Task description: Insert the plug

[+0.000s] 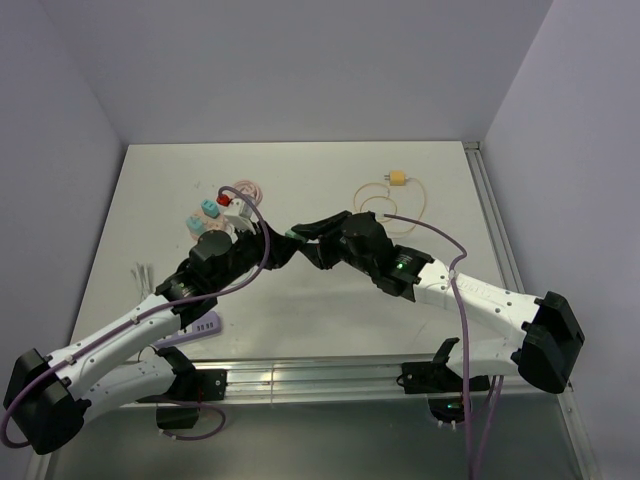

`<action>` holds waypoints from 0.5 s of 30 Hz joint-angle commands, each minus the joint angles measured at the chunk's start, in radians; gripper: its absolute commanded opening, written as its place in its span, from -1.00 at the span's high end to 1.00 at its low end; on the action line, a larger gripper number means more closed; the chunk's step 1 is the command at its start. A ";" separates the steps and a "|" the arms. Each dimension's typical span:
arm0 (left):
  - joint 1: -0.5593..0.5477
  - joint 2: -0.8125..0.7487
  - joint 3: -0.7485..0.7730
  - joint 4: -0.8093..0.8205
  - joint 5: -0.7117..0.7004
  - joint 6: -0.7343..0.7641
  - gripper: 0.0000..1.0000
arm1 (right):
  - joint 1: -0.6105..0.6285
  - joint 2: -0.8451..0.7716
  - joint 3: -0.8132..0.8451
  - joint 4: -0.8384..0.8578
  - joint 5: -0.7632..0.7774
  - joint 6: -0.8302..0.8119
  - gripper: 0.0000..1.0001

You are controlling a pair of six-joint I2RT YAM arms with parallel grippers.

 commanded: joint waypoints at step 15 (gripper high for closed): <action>-0.001 0.014 0.051 0.040 -0.017 -0.006 0.18 | 0.013 -0.016 0.035 0.035 0.003 0.009 1.00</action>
